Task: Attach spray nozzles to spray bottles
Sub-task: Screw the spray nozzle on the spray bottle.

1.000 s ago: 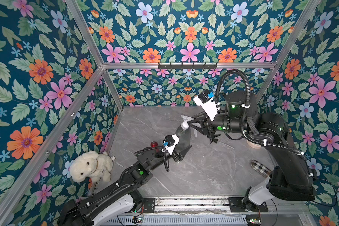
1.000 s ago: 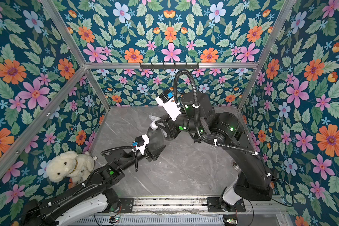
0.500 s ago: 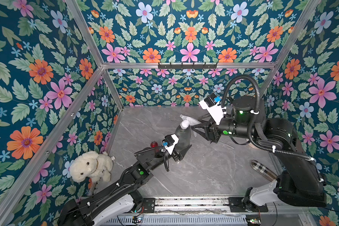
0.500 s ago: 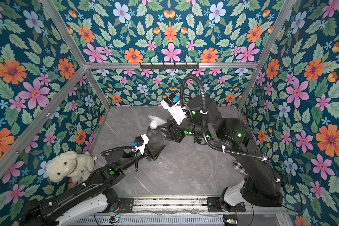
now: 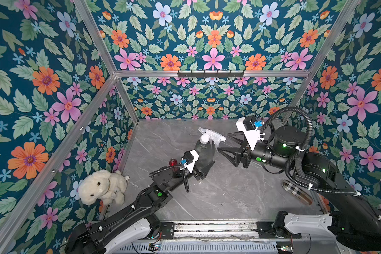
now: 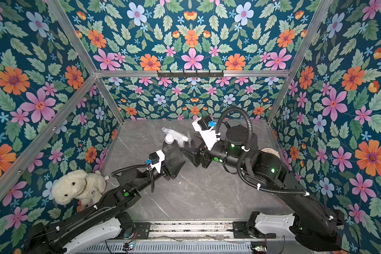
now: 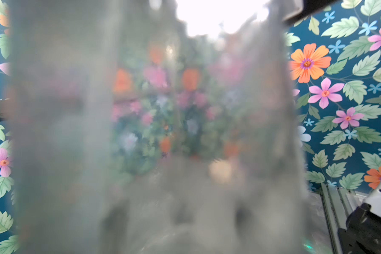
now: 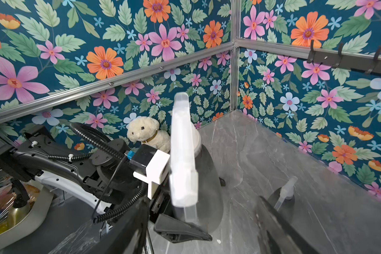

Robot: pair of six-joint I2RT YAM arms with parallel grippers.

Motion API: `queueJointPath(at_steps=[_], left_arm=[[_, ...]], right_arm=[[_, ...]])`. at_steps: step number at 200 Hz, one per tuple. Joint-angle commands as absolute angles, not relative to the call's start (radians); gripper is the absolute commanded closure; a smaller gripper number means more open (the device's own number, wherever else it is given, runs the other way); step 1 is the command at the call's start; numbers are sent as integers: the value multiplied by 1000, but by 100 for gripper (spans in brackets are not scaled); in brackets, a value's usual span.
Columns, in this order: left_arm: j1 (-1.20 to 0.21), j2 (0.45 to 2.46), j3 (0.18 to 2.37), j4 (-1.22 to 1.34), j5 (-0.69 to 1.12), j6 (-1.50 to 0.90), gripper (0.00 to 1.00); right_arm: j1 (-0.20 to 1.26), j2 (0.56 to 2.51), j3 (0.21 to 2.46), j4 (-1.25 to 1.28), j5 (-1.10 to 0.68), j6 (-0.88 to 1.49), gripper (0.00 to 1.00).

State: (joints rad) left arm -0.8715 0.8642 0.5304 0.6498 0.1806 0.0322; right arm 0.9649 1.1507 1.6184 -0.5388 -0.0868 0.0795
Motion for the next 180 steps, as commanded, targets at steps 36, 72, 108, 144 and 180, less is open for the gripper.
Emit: queueJointPath(at_steps=[36,72,108,144,180], left_arm=[[-873,873,546,685,199,21,100],[-872,876,549,671,201,28,100],[-872,880,557,647,201,43,100],[-872,880,561,632,205,52,100],[-871,874,556,602,230,72,100]], right_arm=[[966,1160,1595,-328,-161,92,30],[966,1204,1671,-414,-160,94,48],[965,1241,1744,-512,-143,105,67],[965,1275,1807,-600,-140,112,79],[966,1339,1935,-748,-115,110,91]])
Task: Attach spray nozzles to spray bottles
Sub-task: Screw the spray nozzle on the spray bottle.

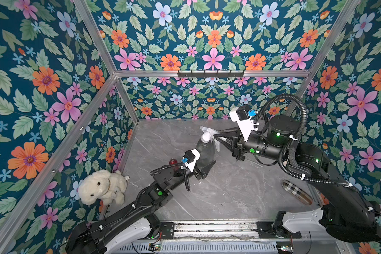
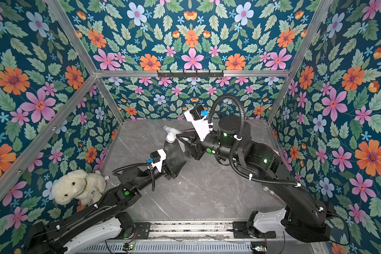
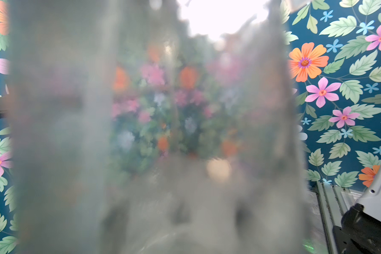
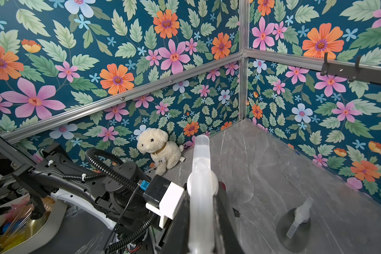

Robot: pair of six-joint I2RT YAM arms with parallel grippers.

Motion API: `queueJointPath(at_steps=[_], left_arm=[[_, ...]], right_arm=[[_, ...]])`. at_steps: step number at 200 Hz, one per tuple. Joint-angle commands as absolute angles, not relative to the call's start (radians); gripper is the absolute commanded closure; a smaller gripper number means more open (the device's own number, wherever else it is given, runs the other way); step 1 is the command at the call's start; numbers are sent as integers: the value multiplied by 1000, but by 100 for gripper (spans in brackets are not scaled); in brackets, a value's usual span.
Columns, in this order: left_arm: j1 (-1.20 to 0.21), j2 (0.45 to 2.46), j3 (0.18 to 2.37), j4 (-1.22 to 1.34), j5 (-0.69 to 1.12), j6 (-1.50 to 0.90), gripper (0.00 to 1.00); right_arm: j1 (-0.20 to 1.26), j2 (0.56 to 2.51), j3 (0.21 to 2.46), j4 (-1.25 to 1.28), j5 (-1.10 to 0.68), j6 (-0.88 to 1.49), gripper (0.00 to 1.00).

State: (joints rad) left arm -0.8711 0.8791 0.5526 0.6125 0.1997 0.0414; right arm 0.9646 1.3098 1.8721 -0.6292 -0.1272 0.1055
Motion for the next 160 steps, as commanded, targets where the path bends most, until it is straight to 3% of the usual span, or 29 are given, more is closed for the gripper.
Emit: queueJointPath(at_steps=[1,76,160], left_arm=[[-871,873,556,601,230,72,100],[-889,887,568,531,249,115,100],[-916,880,573,502,255,152,100]], right_arm=[[966,1341,1939,-754,-114,110,92],[965,1538,2295,-1122,-100,88,95],[945,1640,2446,-1235,-160,69,85]])
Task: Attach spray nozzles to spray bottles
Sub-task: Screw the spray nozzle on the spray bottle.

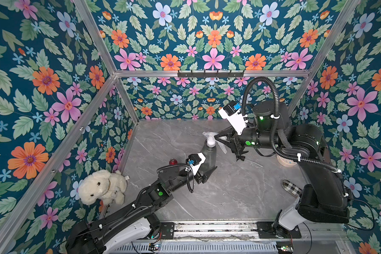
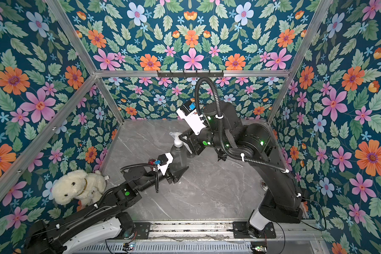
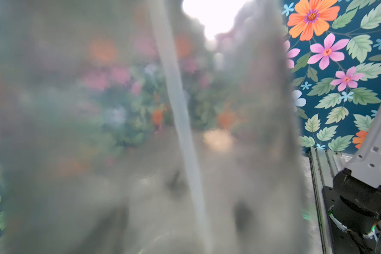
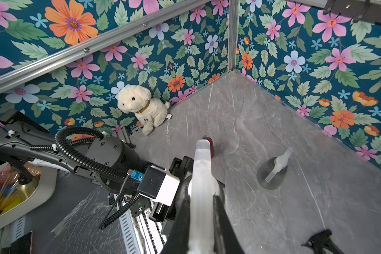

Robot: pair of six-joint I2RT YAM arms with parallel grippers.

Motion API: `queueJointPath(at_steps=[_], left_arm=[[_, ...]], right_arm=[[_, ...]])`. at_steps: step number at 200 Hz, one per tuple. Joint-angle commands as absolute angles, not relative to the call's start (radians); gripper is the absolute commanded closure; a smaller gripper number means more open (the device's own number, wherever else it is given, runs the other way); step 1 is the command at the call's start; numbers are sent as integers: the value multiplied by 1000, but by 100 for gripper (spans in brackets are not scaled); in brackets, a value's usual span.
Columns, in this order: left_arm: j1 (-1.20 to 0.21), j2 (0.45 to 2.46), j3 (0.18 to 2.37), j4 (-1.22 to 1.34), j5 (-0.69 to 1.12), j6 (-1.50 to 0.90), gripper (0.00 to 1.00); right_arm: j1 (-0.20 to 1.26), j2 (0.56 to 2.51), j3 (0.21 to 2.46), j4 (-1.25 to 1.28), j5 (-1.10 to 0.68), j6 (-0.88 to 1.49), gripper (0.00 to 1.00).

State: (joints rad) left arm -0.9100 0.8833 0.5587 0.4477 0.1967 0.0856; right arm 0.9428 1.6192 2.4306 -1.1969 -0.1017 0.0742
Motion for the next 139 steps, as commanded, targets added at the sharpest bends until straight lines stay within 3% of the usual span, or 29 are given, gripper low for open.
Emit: queueJointPath(at_steps=[1,38,71,139], left_arm=[[-916,880,573,502,254,152,100],[-916,875,563,522,208,129,100],[-916,866,560,531,188,126,100],[-916,873,561,537,183,119,100]], right_arm=[[945,1641,2447,-1235,-160,69,85],[946,1647,2458,-1239,-163,69,83],[946,1617,2392,-1190,-155,74,69],[947,1600,2378,-1157,-143,75,66]])
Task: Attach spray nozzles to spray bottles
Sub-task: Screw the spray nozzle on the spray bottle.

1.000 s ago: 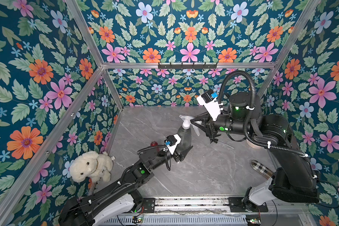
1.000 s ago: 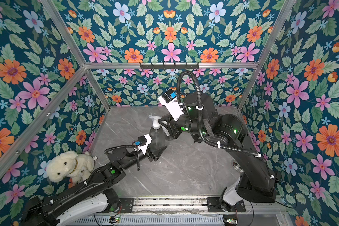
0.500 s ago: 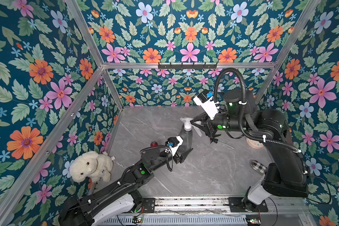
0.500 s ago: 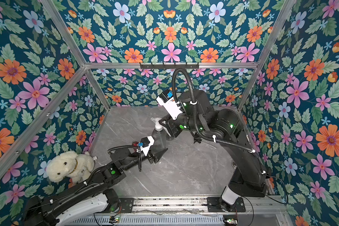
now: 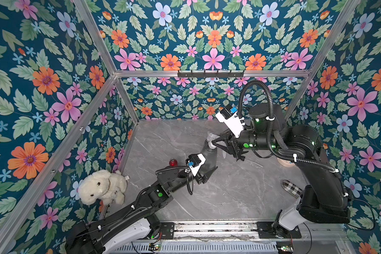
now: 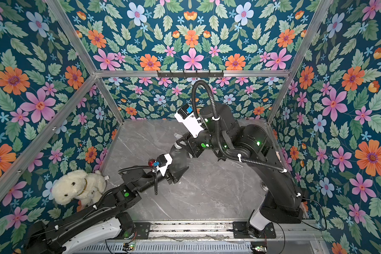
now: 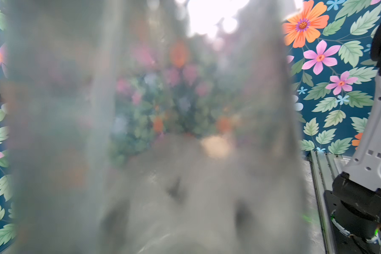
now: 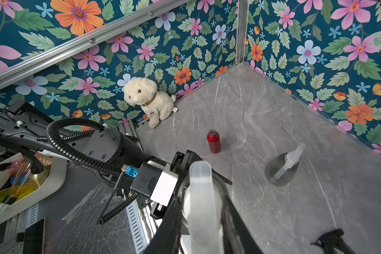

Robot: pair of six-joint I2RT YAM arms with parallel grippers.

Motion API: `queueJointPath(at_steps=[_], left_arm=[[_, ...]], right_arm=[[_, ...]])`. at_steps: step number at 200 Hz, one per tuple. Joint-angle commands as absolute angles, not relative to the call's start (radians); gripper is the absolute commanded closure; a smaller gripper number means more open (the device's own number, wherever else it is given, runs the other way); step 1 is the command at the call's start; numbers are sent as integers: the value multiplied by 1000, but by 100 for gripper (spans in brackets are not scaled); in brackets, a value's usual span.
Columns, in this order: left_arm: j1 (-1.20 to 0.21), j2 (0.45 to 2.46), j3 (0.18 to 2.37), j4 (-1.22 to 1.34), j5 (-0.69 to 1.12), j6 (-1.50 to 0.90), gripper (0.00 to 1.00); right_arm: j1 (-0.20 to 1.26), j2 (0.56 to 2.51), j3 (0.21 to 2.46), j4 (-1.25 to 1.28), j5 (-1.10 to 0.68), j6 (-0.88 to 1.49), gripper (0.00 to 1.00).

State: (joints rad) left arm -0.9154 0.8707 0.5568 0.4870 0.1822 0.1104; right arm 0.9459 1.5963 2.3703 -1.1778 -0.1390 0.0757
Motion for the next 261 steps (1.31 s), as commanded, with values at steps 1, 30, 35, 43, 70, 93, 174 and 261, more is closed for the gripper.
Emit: queueJointPath(at_steps=[1,30,35,43,70,93,174,261], left_arm=[[-916,873,561,537,183,119,100],[-916,873,563,536,189,120,100],[-917,873,564,534,193,120,100],[-916,875,566,530,198,124,100],[-916,890,576,506,219,138,100],[-916,885,570,516,212,135,100],[-913,799,527,599,151,119,100],[-919,820,570,500,98,199,100]], right_arm=[[947,1600,2379,-1158,-143,76,66],[947,1619,2411,-1178,-144,74,75],[947,1624,2419,-1183,-144,72,79],[947,1637,2435,-1196,-144,69,84],[947,1709,2525,-1271,-148,63,93],[947,1727,2537,-1297,-148,60,94],[947,1680,2391,-1224,-244,83,100],[947,1634,2404,-1266,-221,73,100]])
